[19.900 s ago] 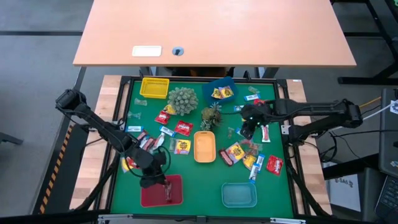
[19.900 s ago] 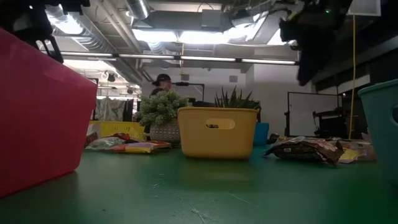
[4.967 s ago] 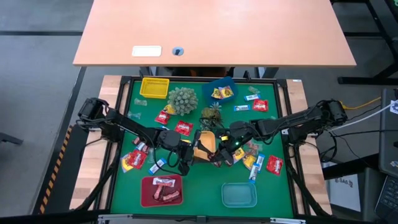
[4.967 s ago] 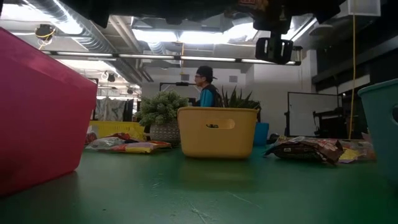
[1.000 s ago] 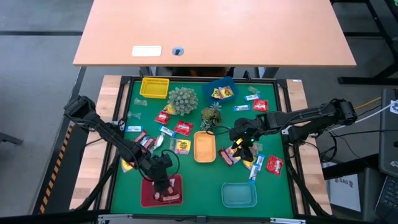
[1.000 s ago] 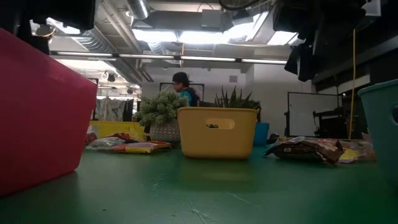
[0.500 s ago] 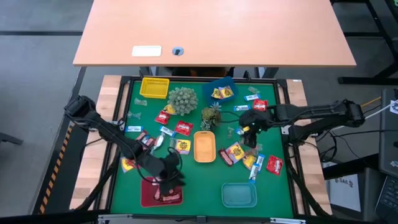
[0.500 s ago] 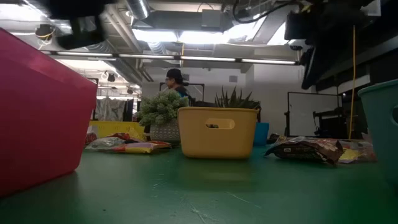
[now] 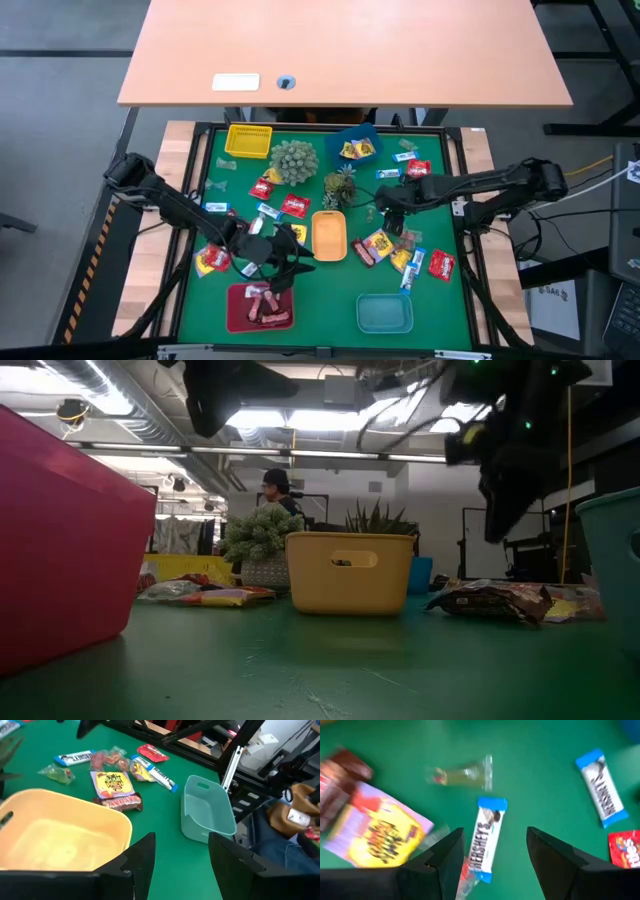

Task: Sort candy
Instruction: Put the blue chocolate bar into the light blue bin

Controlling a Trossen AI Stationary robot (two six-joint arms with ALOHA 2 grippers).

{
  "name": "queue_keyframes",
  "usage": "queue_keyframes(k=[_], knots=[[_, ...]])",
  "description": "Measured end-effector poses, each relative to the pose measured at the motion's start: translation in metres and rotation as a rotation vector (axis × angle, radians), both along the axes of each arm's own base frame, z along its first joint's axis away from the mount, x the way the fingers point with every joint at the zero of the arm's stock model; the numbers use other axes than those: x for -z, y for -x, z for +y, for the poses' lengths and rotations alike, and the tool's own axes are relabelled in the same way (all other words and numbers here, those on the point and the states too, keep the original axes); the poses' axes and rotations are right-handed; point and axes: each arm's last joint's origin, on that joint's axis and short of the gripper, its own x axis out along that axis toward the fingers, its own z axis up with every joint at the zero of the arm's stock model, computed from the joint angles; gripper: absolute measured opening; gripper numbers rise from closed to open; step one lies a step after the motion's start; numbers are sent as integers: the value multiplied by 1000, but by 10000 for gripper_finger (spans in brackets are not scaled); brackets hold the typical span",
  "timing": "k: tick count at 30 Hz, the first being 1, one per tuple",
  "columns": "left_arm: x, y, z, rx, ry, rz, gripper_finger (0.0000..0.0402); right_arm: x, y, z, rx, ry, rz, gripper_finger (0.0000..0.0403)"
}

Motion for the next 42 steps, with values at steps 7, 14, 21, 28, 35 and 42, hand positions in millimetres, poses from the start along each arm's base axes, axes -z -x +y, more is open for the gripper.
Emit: queue_keyframes(k=[7, 14, 21, 28, 35, 42], knots=[[0, -1, 1, 5, -21, -2, 169, 18, -8, 0, 0, 20, 89, 214], [0, -1, 1, 5, -22, -1, 169, 35, -12, -5, -8, -14, 96, 214], [0, 0, 0, 9, -22, -1, 169, 57, -2, -16, 25, -77, 100, 214], [0, 0, 0, 10, -24, -2, 169, 70, 5, -21, 33, -110, 70, 214], [0, -1, 2, 13, -44, -3, 169, 73, 7, -22, 31, -131, 74, 214], [0, 0, 1, 25, -62, -4, 169, 74, 7, -21, 29, -142, 73, 169]])
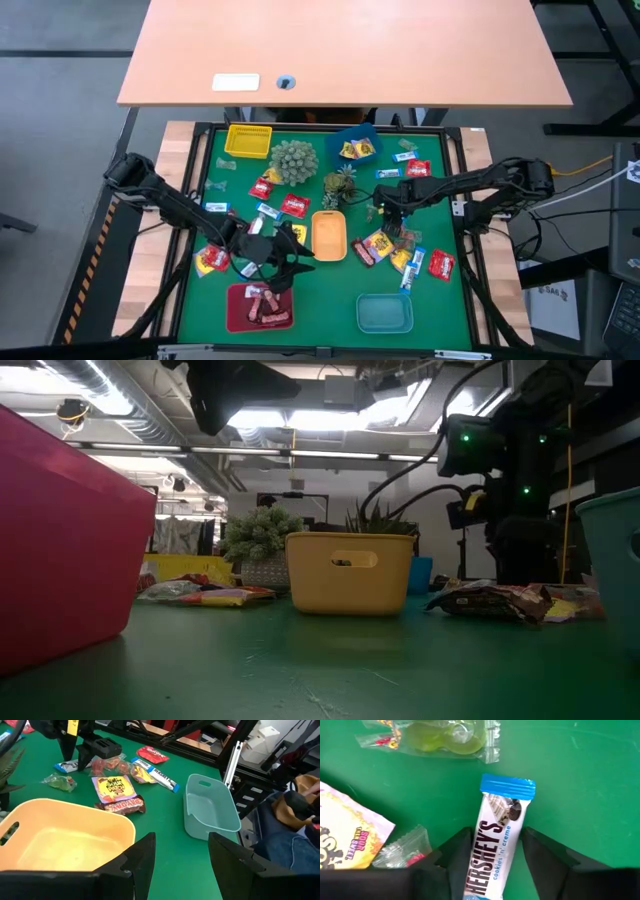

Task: Sort candy
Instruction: Put the blue chocolate bar into the light blue bin

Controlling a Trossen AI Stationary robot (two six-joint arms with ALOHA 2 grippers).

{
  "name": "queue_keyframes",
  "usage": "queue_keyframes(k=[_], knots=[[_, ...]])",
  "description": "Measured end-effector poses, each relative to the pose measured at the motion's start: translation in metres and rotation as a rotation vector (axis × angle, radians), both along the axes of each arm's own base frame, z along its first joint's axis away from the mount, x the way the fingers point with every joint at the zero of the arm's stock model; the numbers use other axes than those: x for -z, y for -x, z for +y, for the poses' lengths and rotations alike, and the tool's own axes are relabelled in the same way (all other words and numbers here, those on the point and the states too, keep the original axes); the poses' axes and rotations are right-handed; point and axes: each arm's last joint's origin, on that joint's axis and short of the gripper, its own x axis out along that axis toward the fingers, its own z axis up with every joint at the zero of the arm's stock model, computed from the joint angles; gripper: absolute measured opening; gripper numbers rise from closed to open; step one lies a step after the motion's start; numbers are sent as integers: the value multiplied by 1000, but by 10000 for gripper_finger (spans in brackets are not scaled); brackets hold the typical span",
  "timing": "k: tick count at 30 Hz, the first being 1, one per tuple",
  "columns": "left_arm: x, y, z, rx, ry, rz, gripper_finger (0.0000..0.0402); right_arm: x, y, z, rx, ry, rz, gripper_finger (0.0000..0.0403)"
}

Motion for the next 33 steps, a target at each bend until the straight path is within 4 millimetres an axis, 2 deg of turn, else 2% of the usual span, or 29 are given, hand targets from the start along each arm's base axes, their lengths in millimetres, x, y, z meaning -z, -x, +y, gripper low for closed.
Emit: queue_keyframes(k=[5, 9, 20, 29, 33], knots=[[0, -2, 6, -36, -18, -5, 169, 0, -1, 0, -1, -1, -6, 115], [0, -5, 12, -57, -18, -5, 169, 0, 0, 0, -10, -1, -4, 95], [0, -10, 27, -87, -66, -5, 169, -5, -1, 1, -31, -12, -20, 117], [0, -14, 40, -109, -109, -2, 169, -36, -11, 0, -32, -26, 4, 118], [0, -15, 45, -116, -130, -1, 169, -56, -21, 2, -45, -105, -31, 118]])
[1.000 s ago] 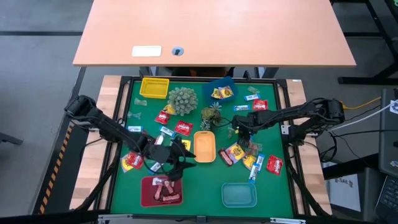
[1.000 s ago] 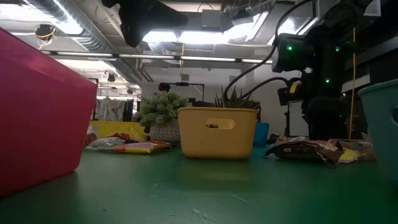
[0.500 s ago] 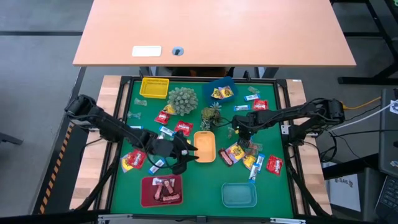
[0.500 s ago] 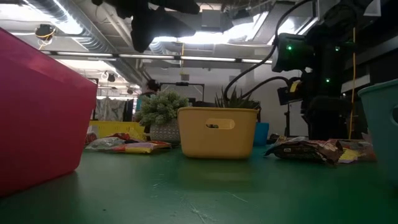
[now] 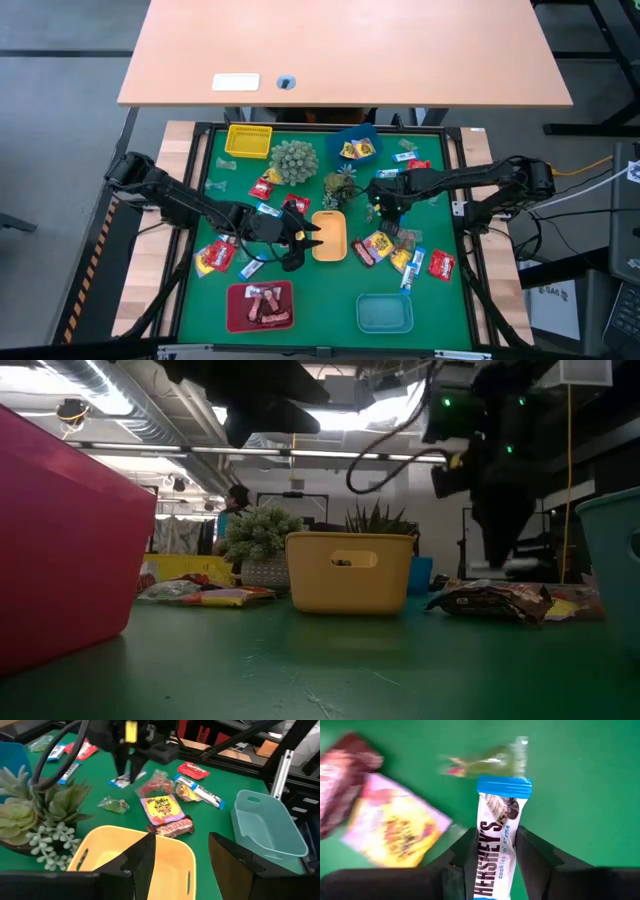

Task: Sort candy
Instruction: Put the blue chocolate bar into the light blue bin

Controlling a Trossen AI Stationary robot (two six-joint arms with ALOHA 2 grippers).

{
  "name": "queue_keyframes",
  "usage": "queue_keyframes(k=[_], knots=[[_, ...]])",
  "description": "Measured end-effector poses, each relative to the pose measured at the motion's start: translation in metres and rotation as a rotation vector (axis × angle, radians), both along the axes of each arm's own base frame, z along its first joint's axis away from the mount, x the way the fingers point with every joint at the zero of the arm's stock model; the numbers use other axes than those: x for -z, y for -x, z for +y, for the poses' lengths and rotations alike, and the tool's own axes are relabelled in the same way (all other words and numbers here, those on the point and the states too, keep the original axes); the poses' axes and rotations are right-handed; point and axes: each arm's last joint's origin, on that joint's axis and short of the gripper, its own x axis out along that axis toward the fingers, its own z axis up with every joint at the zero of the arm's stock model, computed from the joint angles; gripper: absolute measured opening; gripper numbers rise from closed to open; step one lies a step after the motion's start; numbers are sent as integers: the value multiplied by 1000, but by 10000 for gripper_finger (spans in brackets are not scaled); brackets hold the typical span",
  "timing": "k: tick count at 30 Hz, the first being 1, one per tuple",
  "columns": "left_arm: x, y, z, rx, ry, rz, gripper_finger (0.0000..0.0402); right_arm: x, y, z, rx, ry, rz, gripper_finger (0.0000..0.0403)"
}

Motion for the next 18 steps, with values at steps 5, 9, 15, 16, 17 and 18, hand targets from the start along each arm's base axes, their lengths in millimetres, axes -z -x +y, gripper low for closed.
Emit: queue_keyframes(k=[5, 9, 15, 16, 17, 18], knots=[[0, 0, 1, -1, -4, 1, 169, -26, -13, 17, -46, -133, -69, 119], [0, 0, 0, 3, -4, 1, 169, -46, -22, 50, -123, -185, -129, 119], [0, 1, -4, 31, 3, 3, 169, -64, -15, 115, -264, -238, -167, 119], [0, 1, -5, 34, 2, 4, 169, -64, -13, 125, -292, -247, -174, 119], [0, 1, -5, 36, 2, 4, 169, -65, -10, 135, -317, -254, -179, 119], [0, 1, -5, 36, 2, 4, 169, -65, -6, 144, -336, -261, -182, 119]])
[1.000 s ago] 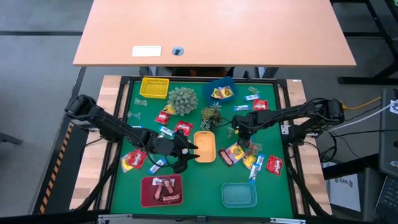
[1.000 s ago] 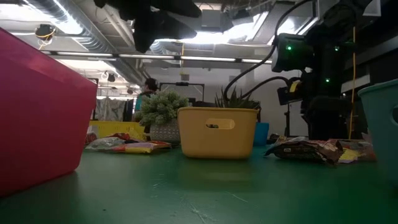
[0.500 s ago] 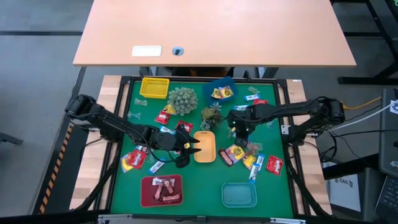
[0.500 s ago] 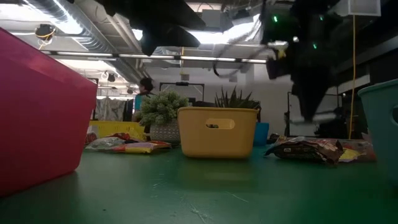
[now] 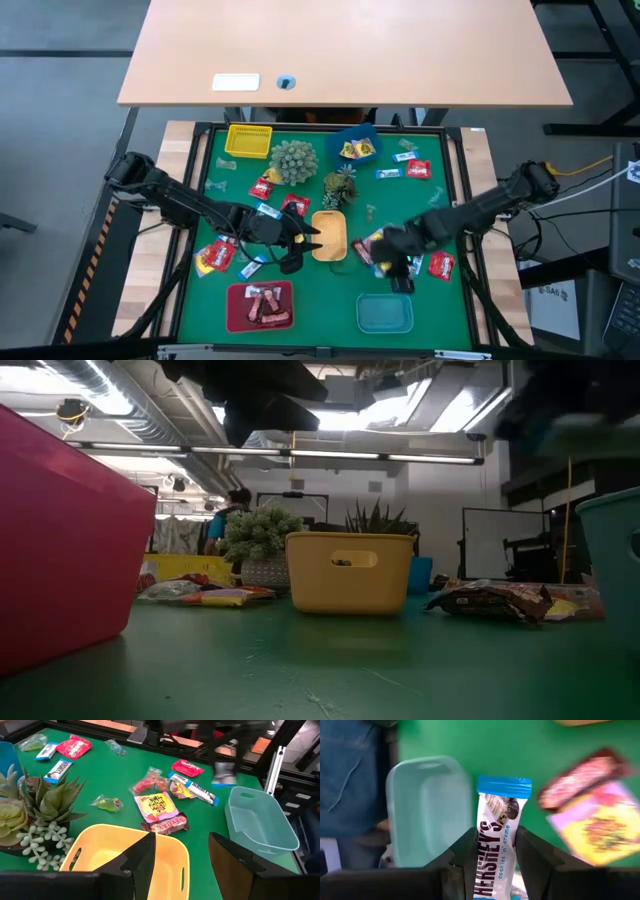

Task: Sort candy
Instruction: Put the blue chocolate bar into the light blue bin

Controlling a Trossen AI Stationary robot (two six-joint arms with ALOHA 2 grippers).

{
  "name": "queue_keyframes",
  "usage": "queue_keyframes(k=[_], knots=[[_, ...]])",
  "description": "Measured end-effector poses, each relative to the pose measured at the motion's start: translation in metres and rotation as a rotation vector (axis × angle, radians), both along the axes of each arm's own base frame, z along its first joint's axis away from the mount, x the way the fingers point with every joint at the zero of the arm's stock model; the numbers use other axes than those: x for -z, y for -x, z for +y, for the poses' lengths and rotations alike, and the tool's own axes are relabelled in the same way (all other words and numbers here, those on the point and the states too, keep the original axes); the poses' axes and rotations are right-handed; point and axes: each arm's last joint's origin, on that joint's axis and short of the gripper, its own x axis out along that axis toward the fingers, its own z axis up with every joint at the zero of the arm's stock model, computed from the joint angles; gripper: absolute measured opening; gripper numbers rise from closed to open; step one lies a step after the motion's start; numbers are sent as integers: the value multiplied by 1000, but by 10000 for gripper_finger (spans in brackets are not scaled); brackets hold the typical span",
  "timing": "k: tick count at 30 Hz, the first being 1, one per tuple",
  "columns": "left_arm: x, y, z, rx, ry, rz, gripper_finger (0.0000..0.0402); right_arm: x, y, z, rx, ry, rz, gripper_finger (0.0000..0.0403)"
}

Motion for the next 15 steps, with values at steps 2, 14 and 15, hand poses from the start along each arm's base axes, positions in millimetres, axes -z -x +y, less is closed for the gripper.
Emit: queue_keyframes(k=[2, 14, 15], knots=[[0, 0, 0, 0, 0, 2, 169, 0, 6, 16, -26, -15, -5, 119], [0, 0, 1, -4, 4, 5, 169, -5, 29, 64, -147, -46, -93, 120], [0, 0, 1, -5, 5, 5, 169, -5, 30, 65, -149, -45, -94, 121]])
